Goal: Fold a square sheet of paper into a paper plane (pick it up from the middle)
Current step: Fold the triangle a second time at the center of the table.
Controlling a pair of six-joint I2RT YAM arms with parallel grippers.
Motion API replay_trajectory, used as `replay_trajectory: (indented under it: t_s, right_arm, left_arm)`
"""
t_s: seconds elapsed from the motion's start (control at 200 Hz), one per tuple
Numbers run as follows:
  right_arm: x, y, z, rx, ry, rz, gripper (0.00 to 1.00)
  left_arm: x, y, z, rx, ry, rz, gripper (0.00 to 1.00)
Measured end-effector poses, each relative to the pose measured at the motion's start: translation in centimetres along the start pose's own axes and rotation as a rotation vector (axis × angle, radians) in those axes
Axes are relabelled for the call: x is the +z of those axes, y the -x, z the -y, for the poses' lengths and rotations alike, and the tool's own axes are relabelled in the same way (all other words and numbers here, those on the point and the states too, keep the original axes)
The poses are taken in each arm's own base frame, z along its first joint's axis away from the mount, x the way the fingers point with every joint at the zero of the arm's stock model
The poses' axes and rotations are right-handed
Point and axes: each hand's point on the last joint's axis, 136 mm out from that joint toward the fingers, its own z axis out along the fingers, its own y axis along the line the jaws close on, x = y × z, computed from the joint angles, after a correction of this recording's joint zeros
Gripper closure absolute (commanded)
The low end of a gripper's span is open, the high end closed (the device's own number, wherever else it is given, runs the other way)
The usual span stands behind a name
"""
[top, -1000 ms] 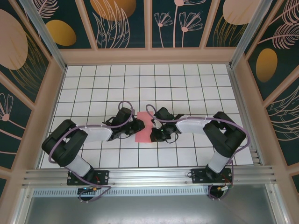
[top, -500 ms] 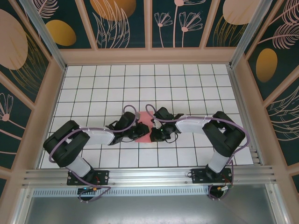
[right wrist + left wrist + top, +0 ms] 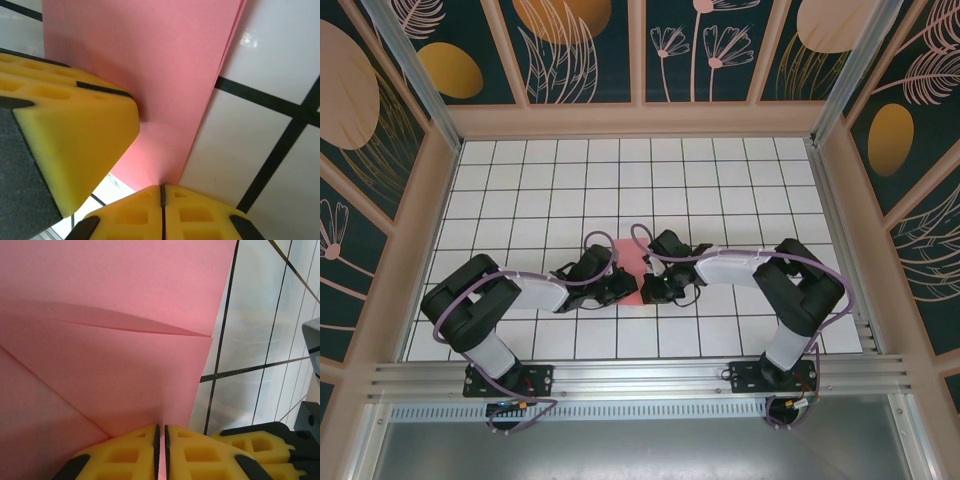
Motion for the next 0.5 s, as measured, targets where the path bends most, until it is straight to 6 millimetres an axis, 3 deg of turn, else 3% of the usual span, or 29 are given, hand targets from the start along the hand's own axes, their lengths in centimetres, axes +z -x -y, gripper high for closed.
replay_trajectory:
  t_s: [0.235,0.5]
  right_arm:
    - [0.2,0.0,0.0,-0.009,-0.023,0.006,0.91]
    - [0.3,0.1,0.1,-0.011,-0.035,0.005,0.91]
  left_arm:
    - [0.0,0.6,-0.2,0.012,0.044,0.012,0.85]
    - [-0.6,3.0,-1.2,0.014,0.085,0.053,0.85]
